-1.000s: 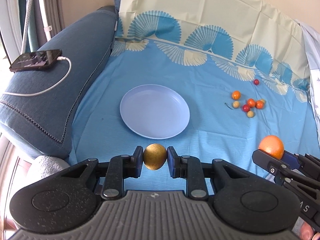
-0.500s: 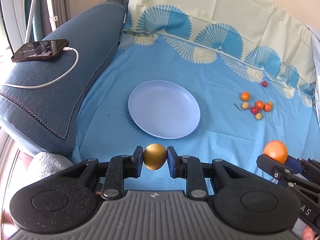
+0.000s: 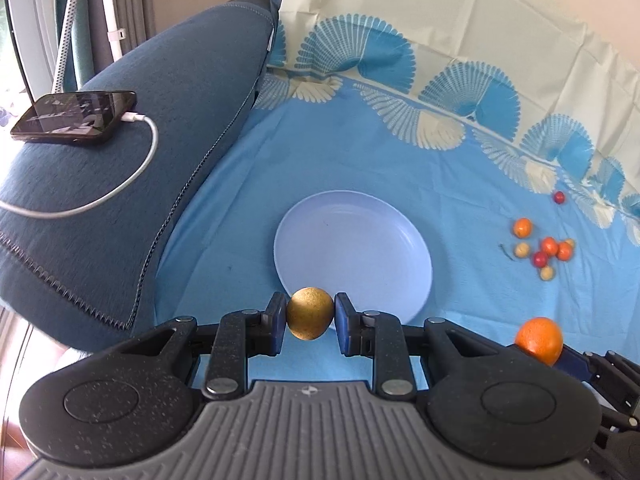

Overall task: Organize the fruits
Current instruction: 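Carry the yellow-brown fruit and the orange in both tools over the pale blue plate, then open the left tool onto the plate while the right tool releases the orange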

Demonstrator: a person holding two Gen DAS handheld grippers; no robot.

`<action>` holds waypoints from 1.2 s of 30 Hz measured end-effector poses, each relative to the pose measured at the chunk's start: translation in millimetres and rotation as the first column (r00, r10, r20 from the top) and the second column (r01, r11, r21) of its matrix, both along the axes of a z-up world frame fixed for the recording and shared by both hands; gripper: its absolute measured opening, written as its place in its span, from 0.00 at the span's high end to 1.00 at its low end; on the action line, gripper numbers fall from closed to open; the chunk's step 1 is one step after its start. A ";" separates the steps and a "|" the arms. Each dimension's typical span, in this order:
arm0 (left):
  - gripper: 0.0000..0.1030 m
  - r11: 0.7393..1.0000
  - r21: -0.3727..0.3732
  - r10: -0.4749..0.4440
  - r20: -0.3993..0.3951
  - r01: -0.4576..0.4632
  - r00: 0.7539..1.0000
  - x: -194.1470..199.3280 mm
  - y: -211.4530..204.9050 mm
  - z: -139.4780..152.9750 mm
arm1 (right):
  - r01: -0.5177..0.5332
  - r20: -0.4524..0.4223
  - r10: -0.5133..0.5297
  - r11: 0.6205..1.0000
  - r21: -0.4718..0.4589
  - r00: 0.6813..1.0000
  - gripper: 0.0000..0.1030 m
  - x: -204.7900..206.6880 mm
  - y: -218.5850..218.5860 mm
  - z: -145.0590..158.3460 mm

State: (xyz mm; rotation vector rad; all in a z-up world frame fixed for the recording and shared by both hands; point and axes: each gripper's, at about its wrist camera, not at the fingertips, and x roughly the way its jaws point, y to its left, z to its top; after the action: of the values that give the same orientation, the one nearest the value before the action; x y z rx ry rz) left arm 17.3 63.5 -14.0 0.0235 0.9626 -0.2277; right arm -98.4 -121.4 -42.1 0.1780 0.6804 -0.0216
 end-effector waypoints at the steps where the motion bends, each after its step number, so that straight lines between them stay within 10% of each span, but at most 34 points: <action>1: 0.73 1.000 0.005 -0.002 -0.006 0.002 1.000 6.1 -2.8 -3.7 | 0.000 -0.005 0.000 1.000 0.000 1.000 0.62 6.0 -0.7 -2.4; 24: 0.72 0.980 0.182 -0.044 -0.166 0.075 0.985 116.6 -55.8 -115.2 | -0.098 -0.196 0.093 0.995 -0.014 0.976 0.62 133.0 1.1 -91.8; 29: 0.04 0.981 0.170 -0.067 -0.132 0.089 0.989 119.4 -57.3 -110.4 | -0.123 -0.197 0.114 0.992 -0.036 0.974 0.59 142.0 2.9 -99.7; 36: 0.00 0.980 0.187 -0.045 -0.107 0.065 0.993 102.3 -48.2 -77.7 | -0.108 -0.146 0.095 0.991 -0.080 0.985 0.18 123.3 -1.8 -66.9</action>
State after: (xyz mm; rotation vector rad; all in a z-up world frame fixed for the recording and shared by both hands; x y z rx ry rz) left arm 119.6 15.3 -91.7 0.2163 1.0843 -0.1885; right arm 24.9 -123.2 -108.9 0.0571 0.8284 0.0342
